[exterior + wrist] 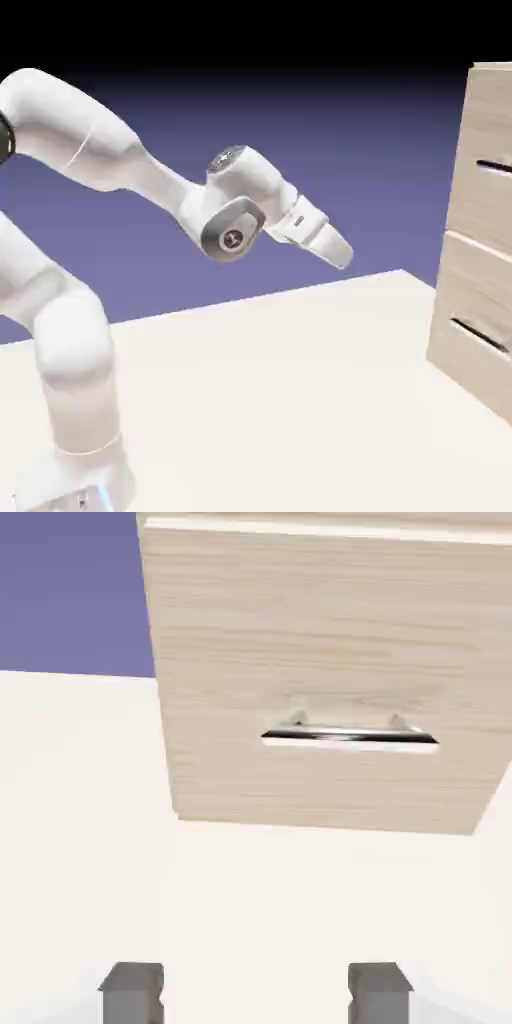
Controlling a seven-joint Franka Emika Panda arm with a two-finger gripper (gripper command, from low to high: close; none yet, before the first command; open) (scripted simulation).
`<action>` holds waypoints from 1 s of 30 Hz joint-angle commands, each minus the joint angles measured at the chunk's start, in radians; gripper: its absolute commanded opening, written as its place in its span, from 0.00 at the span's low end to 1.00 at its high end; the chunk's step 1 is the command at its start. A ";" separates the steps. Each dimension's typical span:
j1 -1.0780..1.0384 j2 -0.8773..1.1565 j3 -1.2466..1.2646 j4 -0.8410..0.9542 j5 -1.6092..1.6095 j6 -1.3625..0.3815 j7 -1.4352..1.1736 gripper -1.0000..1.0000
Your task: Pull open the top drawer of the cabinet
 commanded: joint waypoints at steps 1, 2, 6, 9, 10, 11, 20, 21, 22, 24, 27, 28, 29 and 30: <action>0.023 -0.010 -0.017 0.014 -0.033 -0.005 -0.044 0.50; 0.047 -0.020 -0.034 0.027 -0.065 -0.011 -0.087 0.50; 0.140 -0.061 -0.101 0.082 -0.195 -0.032 -0.261 0.50; 0.211 -0.091 -0.152 0.122 -0.292 -0.049 -0.391 0.50; 0.234 -0.101 -0.169 0.136 -0.325 -0.054 -0.435 0.50; 0.257 -0.111 -0.186 0.149 -0.357 -0.059 -0.478 0.50; 0.468 -0.202 -0.338 0.272 -0.649 -0.108 -0.870 0.50; 0.491 -0.212 -0.355 0.285 -0.682 -0.114 -0.913 0.50; 0.515 -0.222 -0.372 0.299 -0.714 -0.119 -0.957 0.50; 0.562 -0.242 -0.406 0.326 -0.779 -0.130 -1.044 0.50; 0.632 -0.273 -0.456 0.367 -0.877 -0.146 -1.174 0.50; 0.655 -0.283 -0.473 0.380 -0.909 -0.151 -1.218 0.50; 0.679 -0.293 -0.490 0.394 -0.942 -0.157 -1.261 0.50; 0.702 -0.303 -0.507 0.408 -0.974 -0.162 -1.305 0.50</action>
